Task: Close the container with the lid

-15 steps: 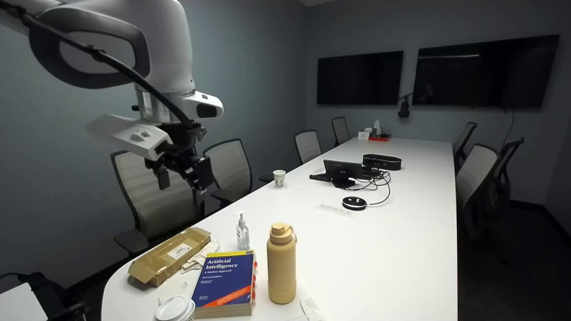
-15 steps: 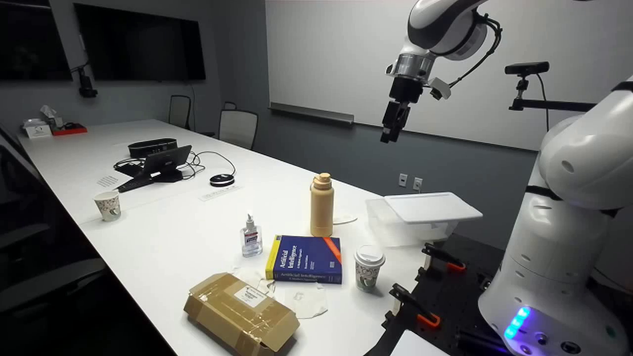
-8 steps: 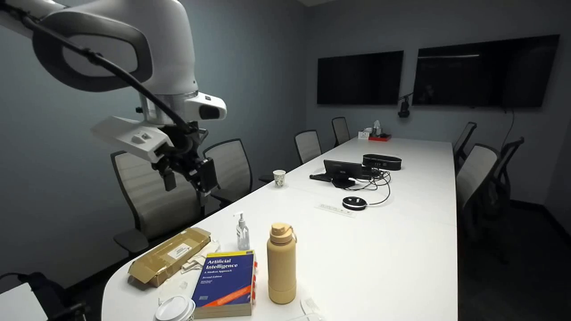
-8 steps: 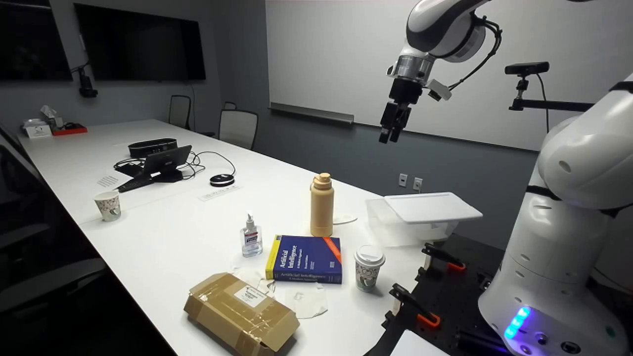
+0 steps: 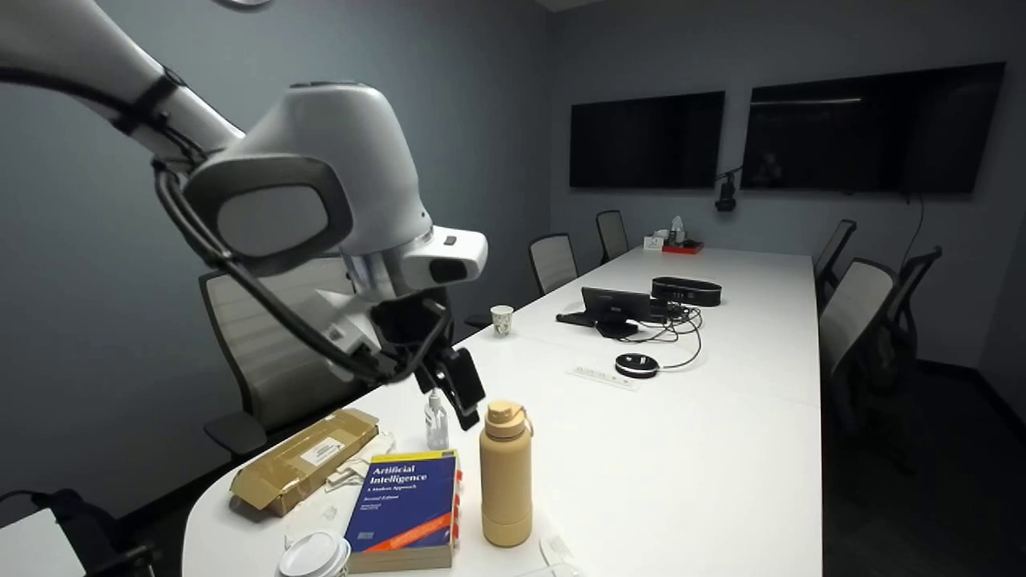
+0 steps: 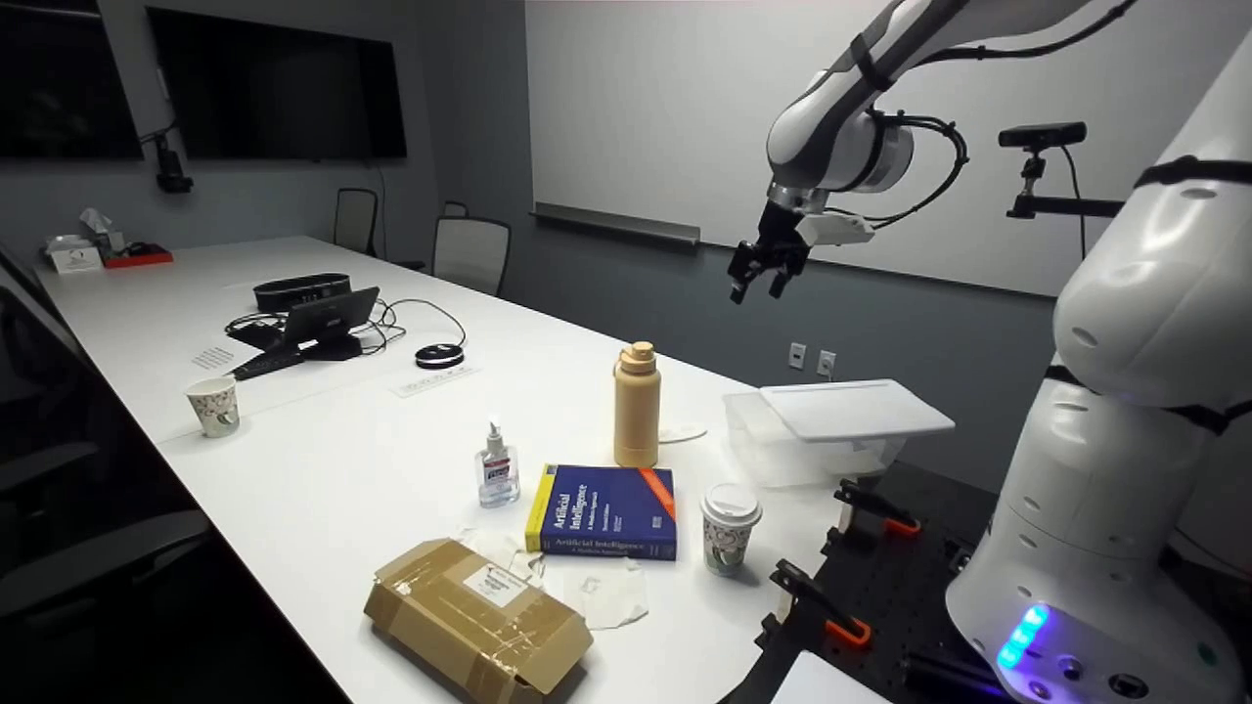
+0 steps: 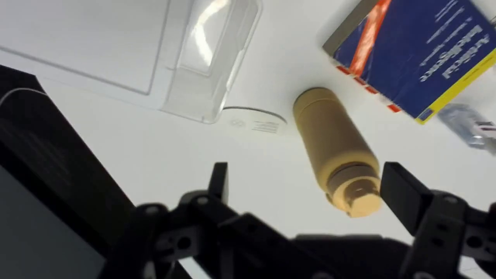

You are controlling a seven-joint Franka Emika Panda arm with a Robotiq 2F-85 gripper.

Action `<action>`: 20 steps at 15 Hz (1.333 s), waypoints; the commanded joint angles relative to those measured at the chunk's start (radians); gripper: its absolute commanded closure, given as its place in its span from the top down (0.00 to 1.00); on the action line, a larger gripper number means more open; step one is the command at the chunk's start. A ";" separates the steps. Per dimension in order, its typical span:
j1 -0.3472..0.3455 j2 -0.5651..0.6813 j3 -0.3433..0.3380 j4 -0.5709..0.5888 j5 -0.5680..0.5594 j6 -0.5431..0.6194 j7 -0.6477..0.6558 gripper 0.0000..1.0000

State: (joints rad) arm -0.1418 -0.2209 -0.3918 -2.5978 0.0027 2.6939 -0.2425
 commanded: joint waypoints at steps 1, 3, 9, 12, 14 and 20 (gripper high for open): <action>-0.080 0.260 0.045 0.099 -0.021 0.156 0.157 1.00; -0.109 0.383 0.044 0.160 -0.063 0.193 0.254 1.00; -0.128 0.615 0.013 0.319 -0.037 0.133 0.356 1.00; -0.158 0.685 0.020 0.363 -0.006 0.115 0.352 1.00; -0.182 0.724 0.027 0.383 0.013 0.101 0.343 1.00; -0.242 0.805 0.070 0.407 0.066 0.077 0.330 1.00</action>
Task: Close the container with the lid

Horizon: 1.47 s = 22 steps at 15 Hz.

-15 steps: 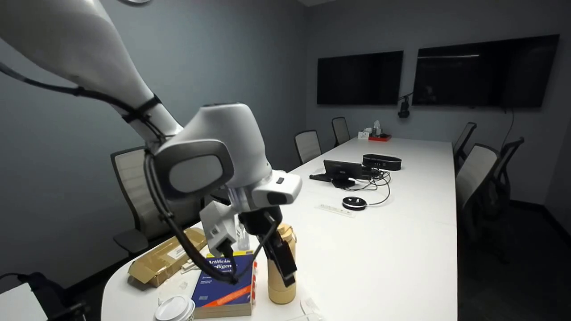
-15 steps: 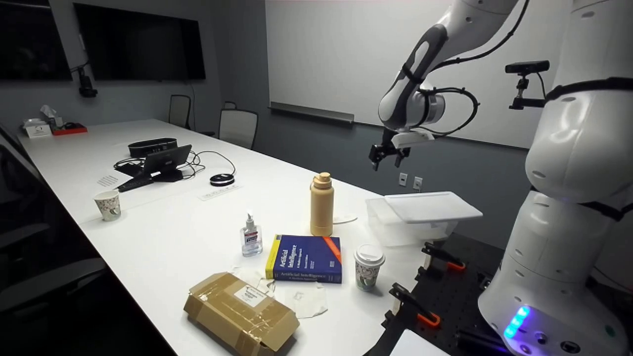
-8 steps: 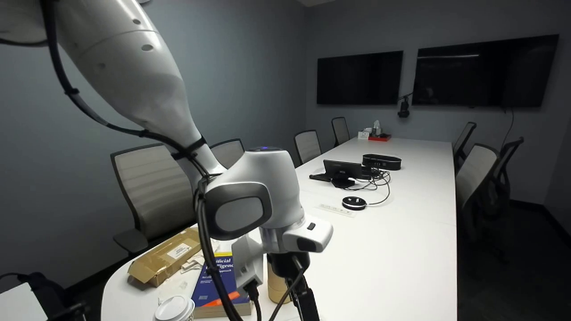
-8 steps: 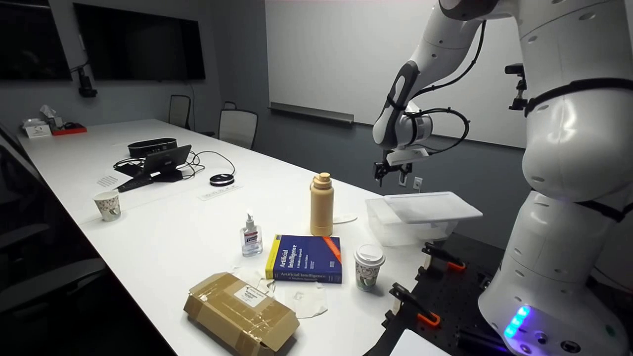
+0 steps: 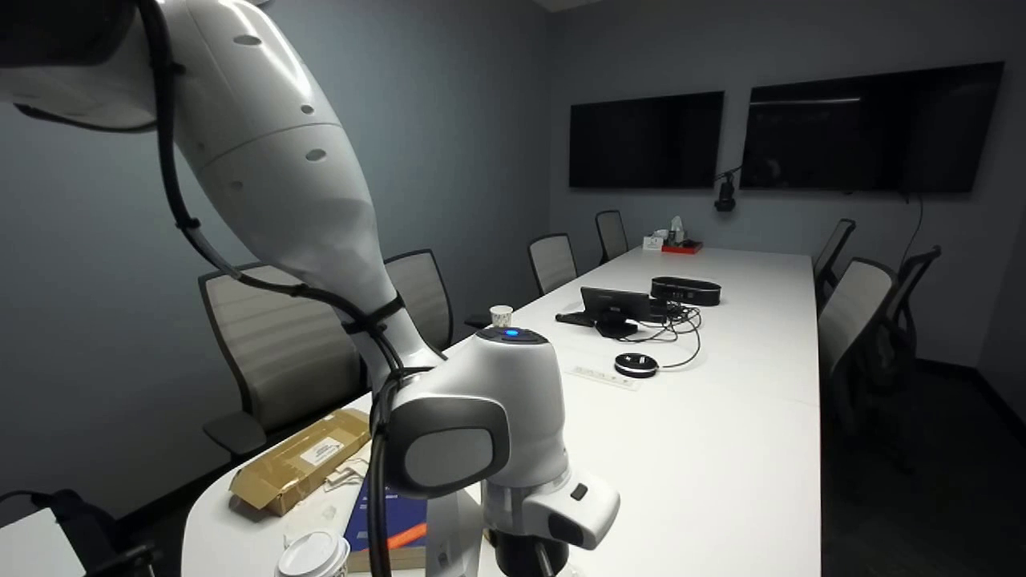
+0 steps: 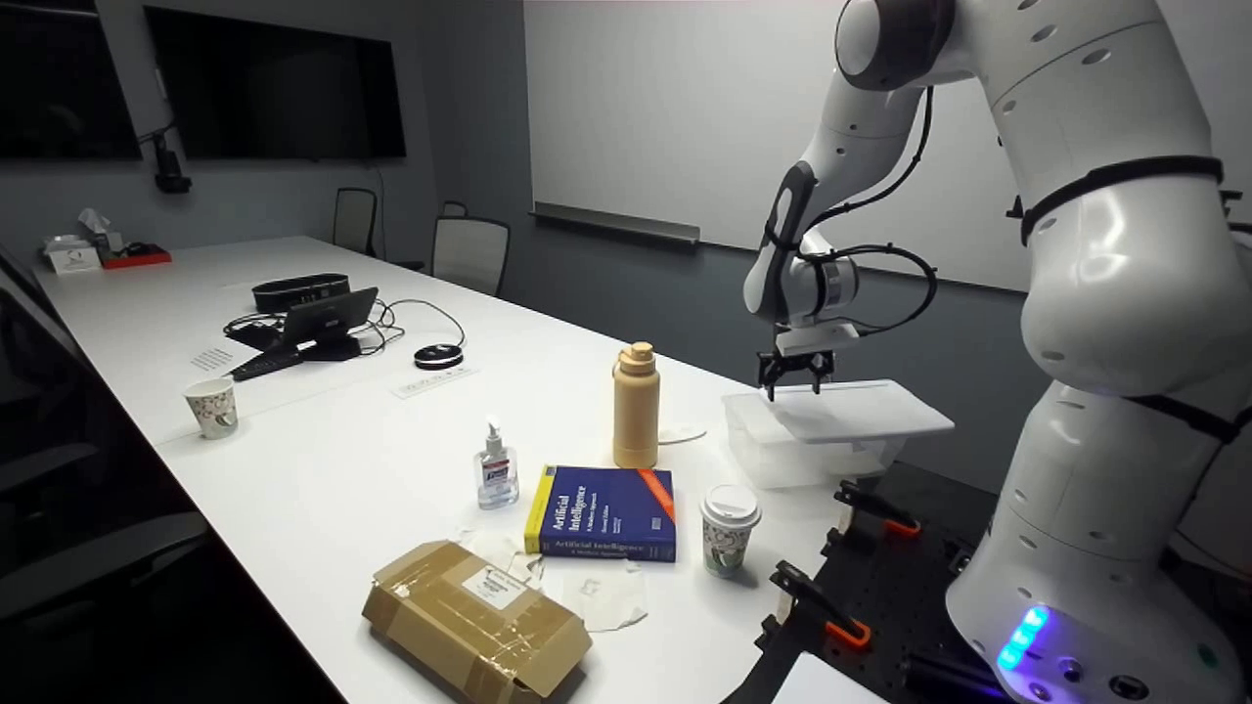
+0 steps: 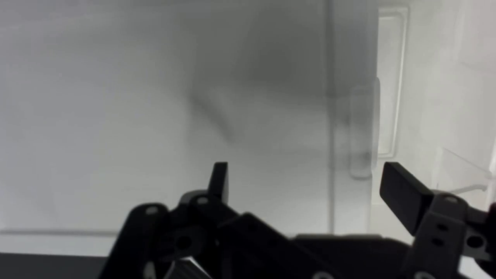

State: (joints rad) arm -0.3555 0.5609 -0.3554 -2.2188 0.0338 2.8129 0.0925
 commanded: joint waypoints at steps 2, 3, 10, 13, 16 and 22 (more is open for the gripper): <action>-0.036 0.037 0.049 0.032 0.044 -0.040 -0.013 1.00; -0.035 0.042 0.053 0.033 0.045 -0.037 -0.014 1.00; -0.044 0.056 0.082 0.042 0.063 -0.048 -0.014 1.00; -0.071 0.059 0.116 0.040 0.101 -0.052 -0.027 1.00; -0.109 0.054 0.162 0.042 0.152 -0.058 -0.047 1.00; -0.154 0.052 0.206 0.053 0.212 -0.064 -0.071 1.00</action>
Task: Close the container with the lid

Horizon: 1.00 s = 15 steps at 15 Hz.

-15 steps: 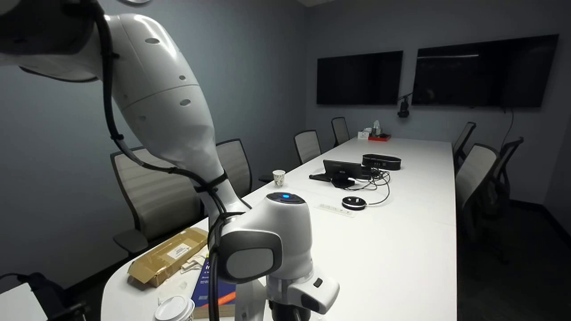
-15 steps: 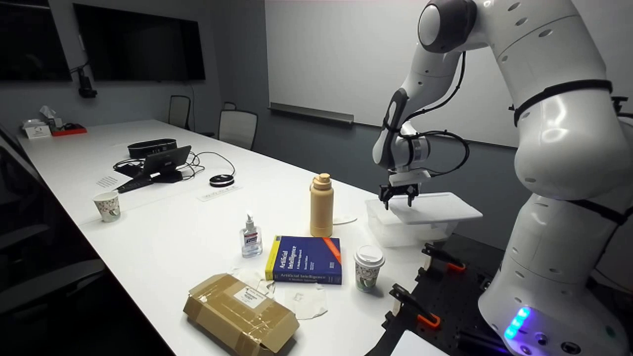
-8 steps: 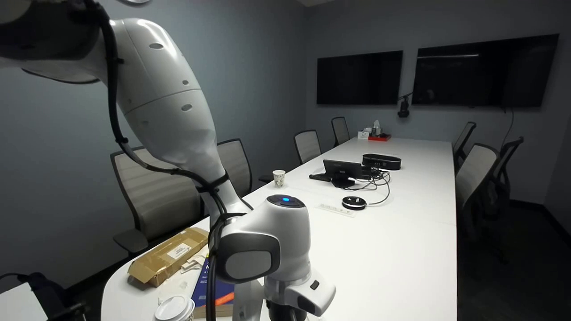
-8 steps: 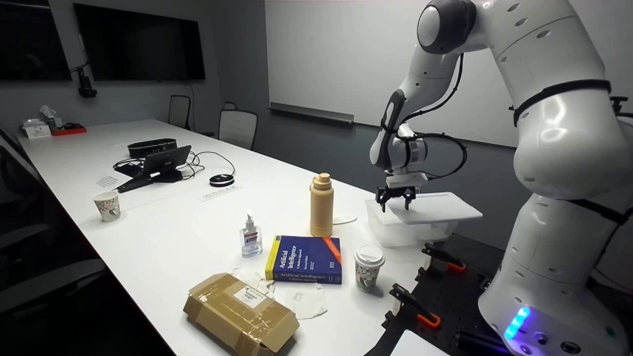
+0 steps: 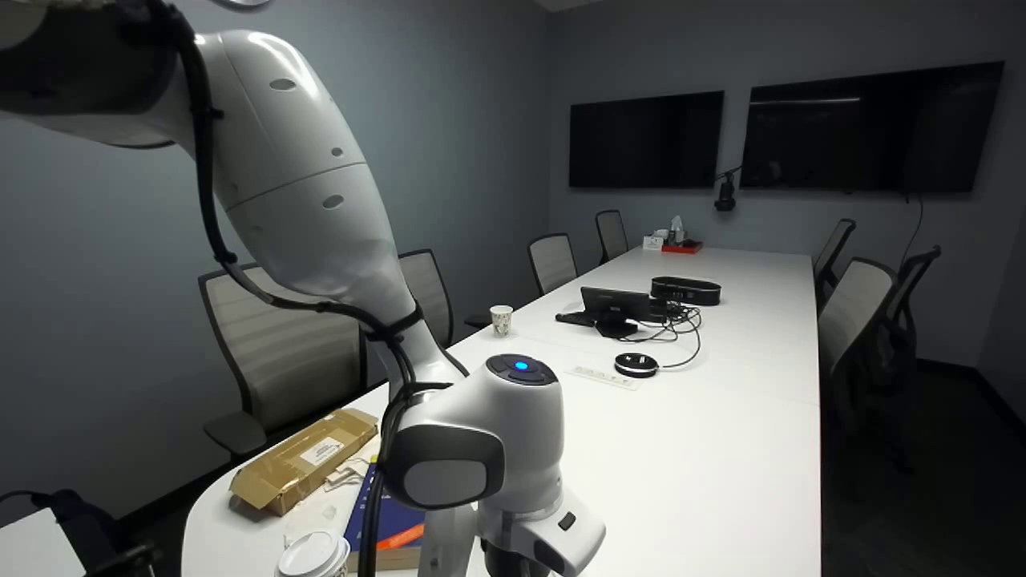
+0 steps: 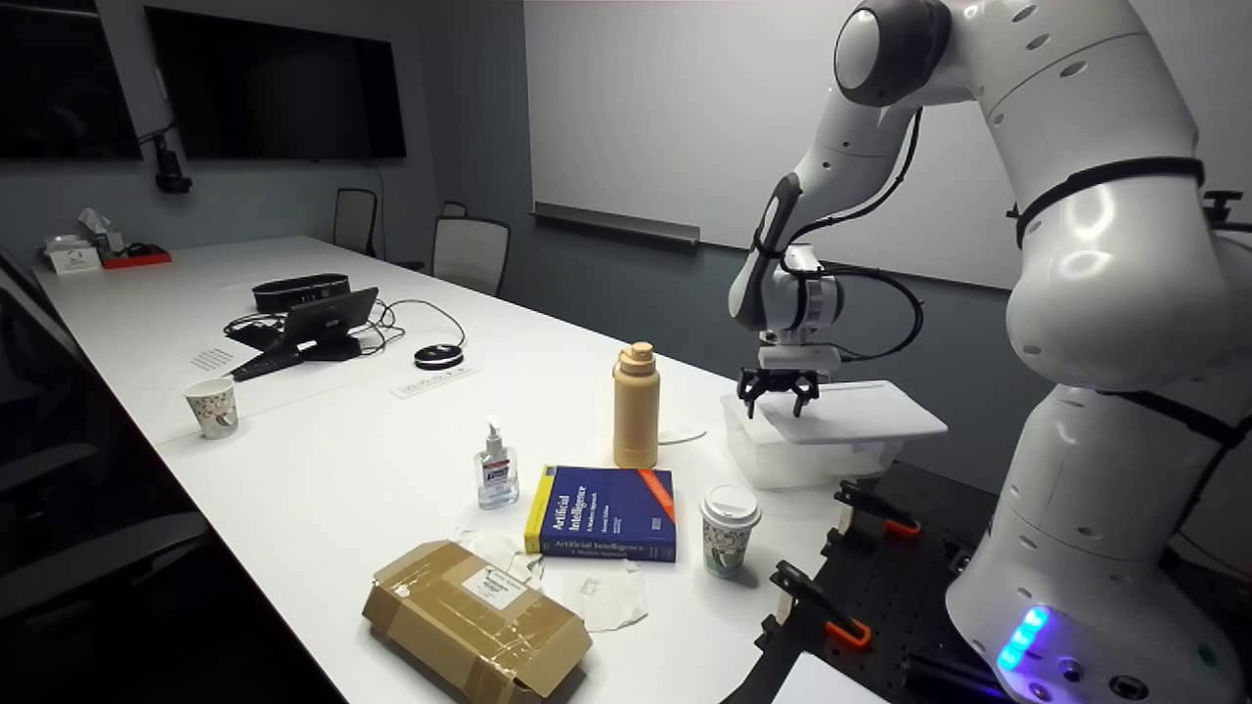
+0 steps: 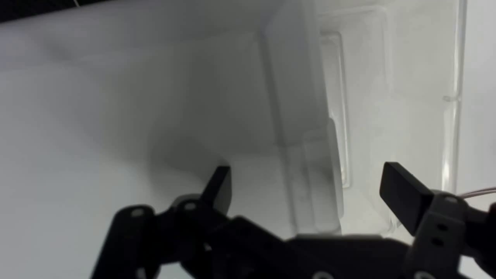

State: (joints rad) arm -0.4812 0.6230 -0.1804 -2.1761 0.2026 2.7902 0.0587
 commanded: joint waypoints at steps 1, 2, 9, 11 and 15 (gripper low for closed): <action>-0.034 -0.010 0.039 0.011 0.052 -0.043 -0.040 1.00; -0.039 -0.011 0.048 0.013 0.062 -0.046 -0.045 1.00; -0.041 -0.014 0.091 0.025 0.104 -0.060 -0.072 1.00; -0.039 -0.014 0.107 0.023 0.112 -0.060 -0.074 1.00; -0.038 -0.012 0.133 0.027 0.124 -0.060 -0.079 1.00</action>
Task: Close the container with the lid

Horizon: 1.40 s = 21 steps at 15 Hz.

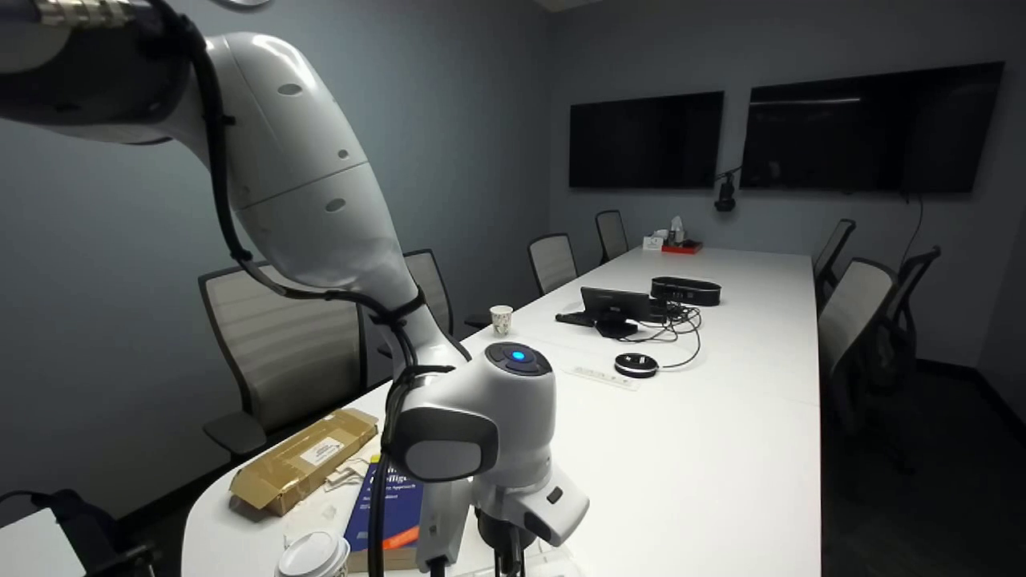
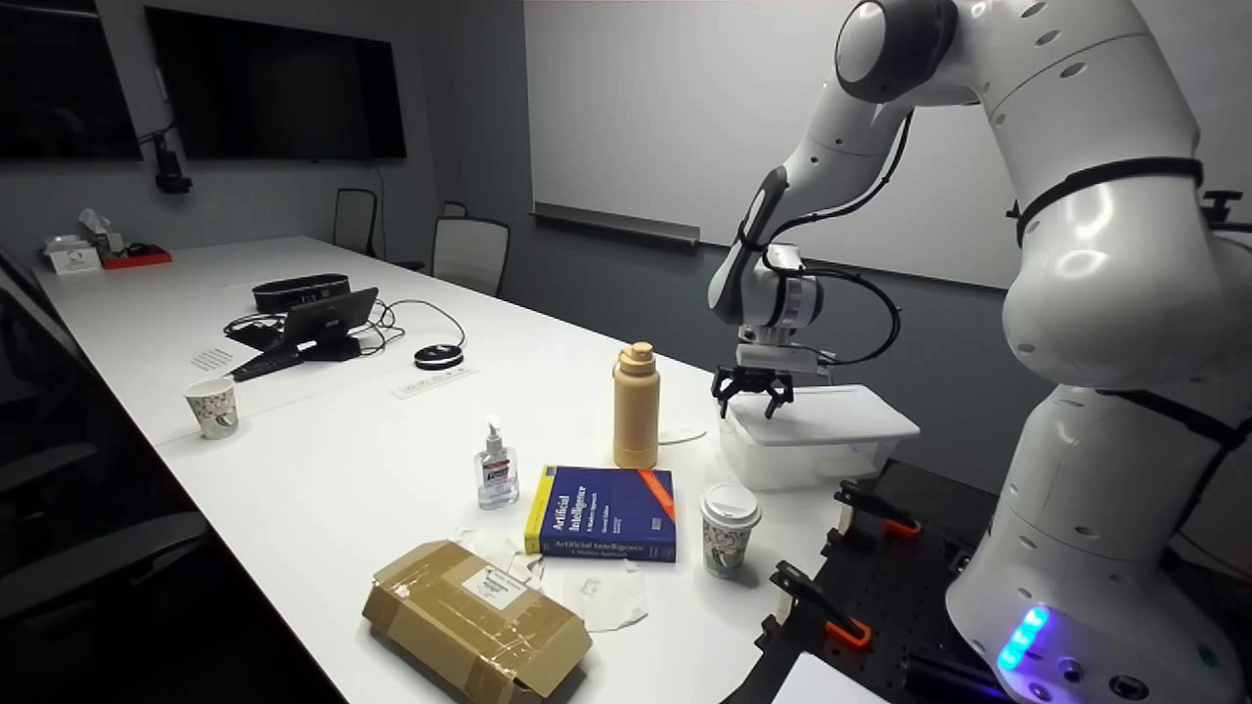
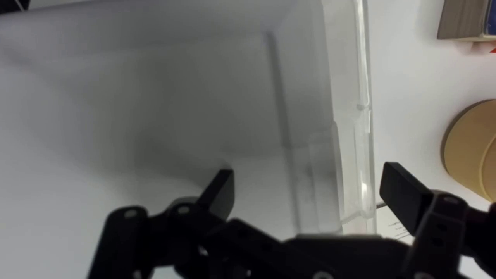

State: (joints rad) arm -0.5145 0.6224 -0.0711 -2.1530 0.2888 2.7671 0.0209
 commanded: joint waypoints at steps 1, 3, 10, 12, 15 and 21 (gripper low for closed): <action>-0.004 -0.010 0.027 0.005 0.041 -0.037 -0.043 1.00; -0.006 -0.012 0.038 0.007 0.048 -0.038 -0.047 1.00; 0.008 -0.043 0.034 -0.001 0.053 -0.018 -0.046 1.00; 0.027 -0.087 0.017 -0.021 0.040 -0.032 -0.030 1.00; 0.060 -0.162 -0.015 -0.053 0.020 -0.043 -0.018 1.00; 0.180 -0.418 -0.131 -0.179 -0.093 -0.053 0.032 1.00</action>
State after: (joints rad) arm -0.4105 0.3773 -0.1268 -2.2219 0.2745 2.7590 0.0048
